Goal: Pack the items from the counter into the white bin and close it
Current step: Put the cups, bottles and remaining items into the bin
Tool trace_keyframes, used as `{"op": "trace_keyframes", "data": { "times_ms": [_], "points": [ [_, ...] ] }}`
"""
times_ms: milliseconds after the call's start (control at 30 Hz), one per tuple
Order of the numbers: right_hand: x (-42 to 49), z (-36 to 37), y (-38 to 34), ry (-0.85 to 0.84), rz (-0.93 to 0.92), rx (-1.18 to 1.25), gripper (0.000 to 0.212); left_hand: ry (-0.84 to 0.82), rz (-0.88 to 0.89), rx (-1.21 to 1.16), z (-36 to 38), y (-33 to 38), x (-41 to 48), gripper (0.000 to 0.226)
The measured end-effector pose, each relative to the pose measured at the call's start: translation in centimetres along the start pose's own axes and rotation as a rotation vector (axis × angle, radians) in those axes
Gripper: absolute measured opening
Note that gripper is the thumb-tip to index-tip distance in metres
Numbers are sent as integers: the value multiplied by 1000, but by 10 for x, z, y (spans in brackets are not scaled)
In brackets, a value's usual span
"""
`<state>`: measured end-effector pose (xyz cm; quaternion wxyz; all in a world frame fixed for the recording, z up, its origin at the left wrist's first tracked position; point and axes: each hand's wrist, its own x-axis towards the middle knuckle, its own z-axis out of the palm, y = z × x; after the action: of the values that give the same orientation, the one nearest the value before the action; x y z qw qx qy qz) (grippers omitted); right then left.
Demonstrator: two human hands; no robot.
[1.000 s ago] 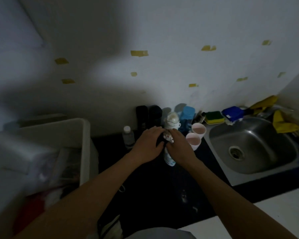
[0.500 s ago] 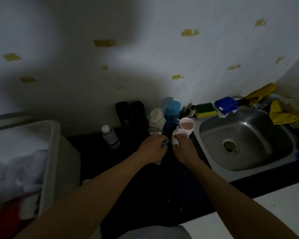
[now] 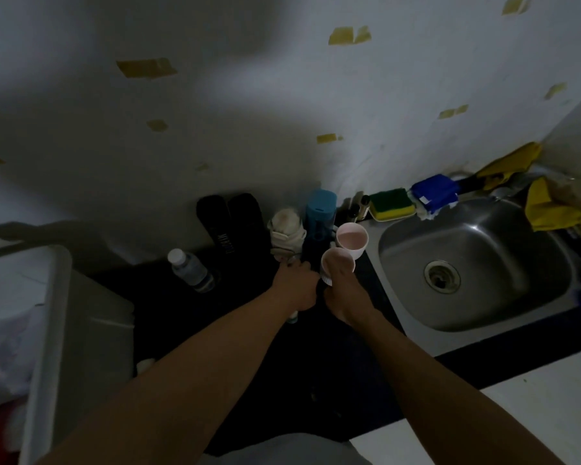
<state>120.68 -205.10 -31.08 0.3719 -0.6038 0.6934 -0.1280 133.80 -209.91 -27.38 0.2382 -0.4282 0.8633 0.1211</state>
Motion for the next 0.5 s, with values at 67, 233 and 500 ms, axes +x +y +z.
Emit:
{"op": "trace_keyframes", "data": {
  "times_ms": [67,233,500],
  "points": [
    [4,4,2,27,14,-71,49,-80,-14,-86,-1,0,9,37],
    [13,11,8,-23,-94,-181,28,-327,-11,-193,-5,-3,27,39],
    [27,21,11,-124,-77,-513,29,-393,8,-223,-1,-10,39,36]
  ]
}}
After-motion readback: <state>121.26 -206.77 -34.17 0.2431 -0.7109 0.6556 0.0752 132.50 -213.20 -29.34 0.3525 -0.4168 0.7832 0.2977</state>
